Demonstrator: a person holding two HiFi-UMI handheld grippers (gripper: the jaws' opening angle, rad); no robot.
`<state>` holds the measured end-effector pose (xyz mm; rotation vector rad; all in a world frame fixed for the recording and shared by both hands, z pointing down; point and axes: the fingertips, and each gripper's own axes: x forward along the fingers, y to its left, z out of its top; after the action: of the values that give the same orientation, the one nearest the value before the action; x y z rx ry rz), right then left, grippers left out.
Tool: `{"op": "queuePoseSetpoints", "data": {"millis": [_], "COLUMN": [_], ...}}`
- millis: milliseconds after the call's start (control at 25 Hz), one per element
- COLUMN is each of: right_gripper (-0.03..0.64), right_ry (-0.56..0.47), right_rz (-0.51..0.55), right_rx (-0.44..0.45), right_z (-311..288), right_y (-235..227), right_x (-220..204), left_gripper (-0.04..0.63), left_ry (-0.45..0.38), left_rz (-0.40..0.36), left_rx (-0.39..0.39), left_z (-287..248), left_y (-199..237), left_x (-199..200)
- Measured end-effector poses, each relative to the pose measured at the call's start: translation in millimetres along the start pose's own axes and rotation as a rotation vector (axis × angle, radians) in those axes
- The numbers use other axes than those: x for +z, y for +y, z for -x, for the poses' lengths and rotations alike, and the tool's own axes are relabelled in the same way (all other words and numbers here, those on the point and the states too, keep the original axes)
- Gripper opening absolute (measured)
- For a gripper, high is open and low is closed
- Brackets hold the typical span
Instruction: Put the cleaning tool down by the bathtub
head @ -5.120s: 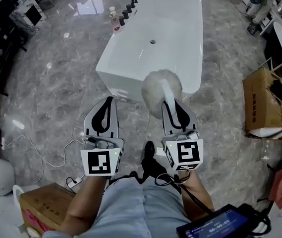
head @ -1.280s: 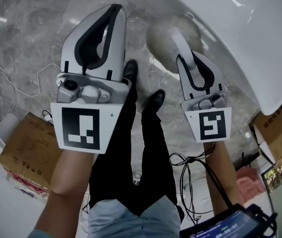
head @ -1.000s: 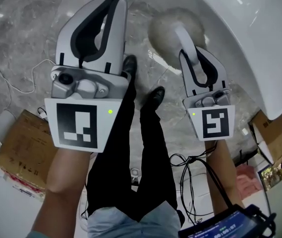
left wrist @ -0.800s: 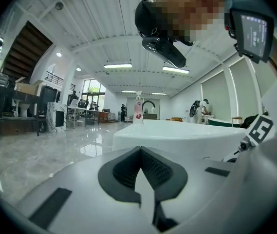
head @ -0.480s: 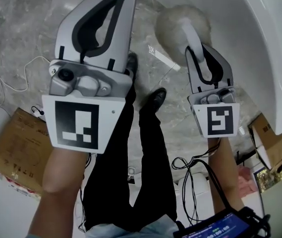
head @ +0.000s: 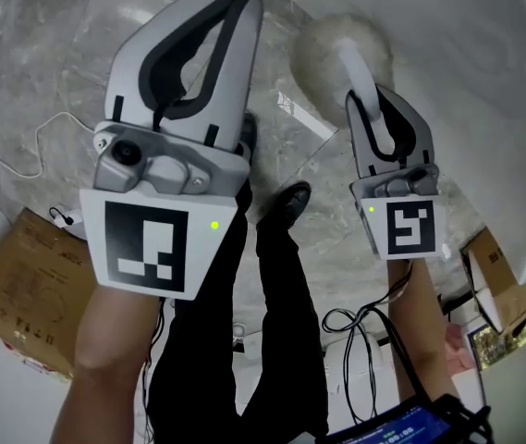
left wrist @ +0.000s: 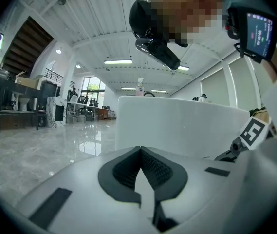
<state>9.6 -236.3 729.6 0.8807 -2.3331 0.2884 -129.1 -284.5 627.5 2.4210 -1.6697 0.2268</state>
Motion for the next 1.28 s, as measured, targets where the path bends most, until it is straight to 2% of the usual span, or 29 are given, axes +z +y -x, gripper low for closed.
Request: {"op": "queuePoseSetpoints", "data": {"millis": [240, 720, 1280], "right_gripper": [0.104, 0.106, 0.106], "right_ry": [-0.002, 0.055, 0.096], "right_rz": [-0.006, 0.035, 0.015], "right_rx": [0.003, 0.043, 0.058], "right_z": [-25, -66, -96], "right_y": [-3, -4, -8], "right_x": [-27, -85, -134], "left_gripper": [0.014, 0.014, 0.014], "left_ry": [0.005, 0.015, 0.043], "left_rz": [0.015, 0.019, 0.015], "left_rx": [-0.023, -0.030, -0.043], "left_z": [-10, -21, -30], "left_y": [-2, 1, -2], "left_x": [-31, -71, -91]}}
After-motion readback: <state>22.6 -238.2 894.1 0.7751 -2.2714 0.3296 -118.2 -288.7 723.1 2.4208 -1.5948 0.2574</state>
